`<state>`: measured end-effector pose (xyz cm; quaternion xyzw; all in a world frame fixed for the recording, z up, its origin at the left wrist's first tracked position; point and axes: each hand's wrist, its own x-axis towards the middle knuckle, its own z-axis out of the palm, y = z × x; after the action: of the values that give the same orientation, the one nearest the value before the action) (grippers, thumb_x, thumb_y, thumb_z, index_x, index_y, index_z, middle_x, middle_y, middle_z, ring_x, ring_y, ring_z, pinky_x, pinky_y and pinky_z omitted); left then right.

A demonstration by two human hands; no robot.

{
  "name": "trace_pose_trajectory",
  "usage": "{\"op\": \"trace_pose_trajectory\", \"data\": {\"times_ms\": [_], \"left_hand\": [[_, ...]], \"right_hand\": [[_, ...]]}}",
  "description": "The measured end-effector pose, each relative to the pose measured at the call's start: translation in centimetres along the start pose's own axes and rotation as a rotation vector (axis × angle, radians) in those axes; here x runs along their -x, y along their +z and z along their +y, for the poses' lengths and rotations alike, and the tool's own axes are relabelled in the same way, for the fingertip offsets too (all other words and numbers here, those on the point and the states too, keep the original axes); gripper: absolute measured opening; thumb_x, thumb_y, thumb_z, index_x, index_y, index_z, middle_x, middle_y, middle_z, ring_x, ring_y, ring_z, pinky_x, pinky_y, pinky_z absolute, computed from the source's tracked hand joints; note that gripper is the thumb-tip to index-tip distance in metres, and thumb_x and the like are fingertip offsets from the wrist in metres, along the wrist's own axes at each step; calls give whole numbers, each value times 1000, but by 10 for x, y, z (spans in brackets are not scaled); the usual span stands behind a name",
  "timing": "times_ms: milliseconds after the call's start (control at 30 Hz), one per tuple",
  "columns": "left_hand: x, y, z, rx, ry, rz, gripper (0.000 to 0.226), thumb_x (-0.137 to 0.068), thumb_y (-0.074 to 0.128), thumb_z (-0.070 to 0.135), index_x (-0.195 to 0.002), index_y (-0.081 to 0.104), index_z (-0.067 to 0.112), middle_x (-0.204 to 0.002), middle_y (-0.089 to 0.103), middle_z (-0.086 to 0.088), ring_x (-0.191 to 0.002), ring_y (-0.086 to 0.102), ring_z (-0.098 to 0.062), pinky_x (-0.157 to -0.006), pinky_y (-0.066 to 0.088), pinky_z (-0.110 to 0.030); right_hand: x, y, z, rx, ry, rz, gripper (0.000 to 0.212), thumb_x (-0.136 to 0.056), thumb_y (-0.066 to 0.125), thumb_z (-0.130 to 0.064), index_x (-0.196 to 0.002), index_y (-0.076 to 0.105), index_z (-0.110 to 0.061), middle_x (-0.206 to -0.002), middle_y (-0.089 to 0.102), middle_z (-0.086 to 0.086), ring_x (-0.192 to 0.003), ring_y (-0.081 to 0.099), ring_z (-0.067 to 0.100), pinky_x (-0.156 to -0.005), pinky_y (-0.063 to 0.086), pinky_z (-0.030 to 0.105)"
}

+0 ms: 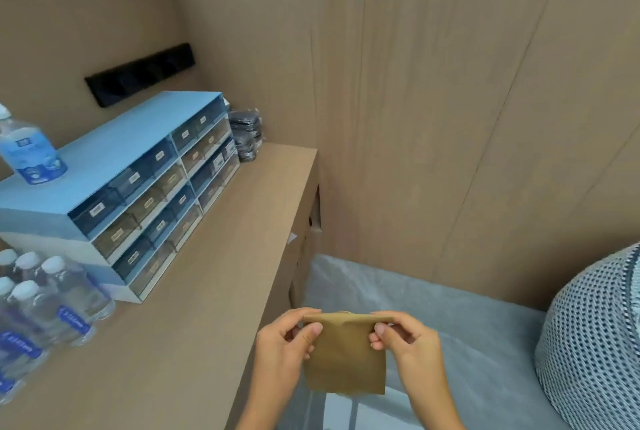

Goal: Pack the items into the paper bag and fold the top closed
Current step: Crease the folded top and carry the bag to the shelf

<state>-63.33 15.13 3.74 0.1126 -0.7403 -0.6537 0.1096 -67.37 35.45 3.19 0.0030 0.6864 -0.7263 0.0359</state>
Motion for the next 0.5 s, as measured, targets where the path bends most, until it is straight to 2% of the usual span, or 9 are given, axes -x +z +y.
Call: {"op": "trace_pose_trajectory", "data": {"times_ms": [133,267,400,500], "left_hand": [[-76,30,-2,-20,13,-68,24,-82,70,2,-89,77,24,-61,63,2,-53,57,-12,-50,49,-23],[-159,58,-1,-16,21,-113,24,-82,70,2,-88,77,25,-75,70,-11,-55,59,-13,-51,51,-25],[-235,87,2,-13,17,-142,25,-82,71,3,-89,77,26,-69,66,-17,-53,60,-14,-50,50,-23],[-285,108,5,-24,8,-162,23,-83,70,6,-90,77,27,-65,66,-12,-55,61,-14,-52,52,-25]], "right_hand": [[-70,-11,1,26,0,61,33,-85,62,10,-83,78,-20,-63,74,12,-59,69,19,-65,56,24],[-145,-17,-6,35,2,119,31,-85,63,9,-81,78,-18,-64,74,14,-59,70,20,-67,56,28],[-216,-24,-21,35,0,165,27,-85,63,10,-82,77,-12,-63,73,16,-57,69,19,-63,56,22],[-265,-29,-27,24,-3,183,22,-85,62,13,-85,75,-5,-63,72,17,-56,67,18,-60,56,20]]}}
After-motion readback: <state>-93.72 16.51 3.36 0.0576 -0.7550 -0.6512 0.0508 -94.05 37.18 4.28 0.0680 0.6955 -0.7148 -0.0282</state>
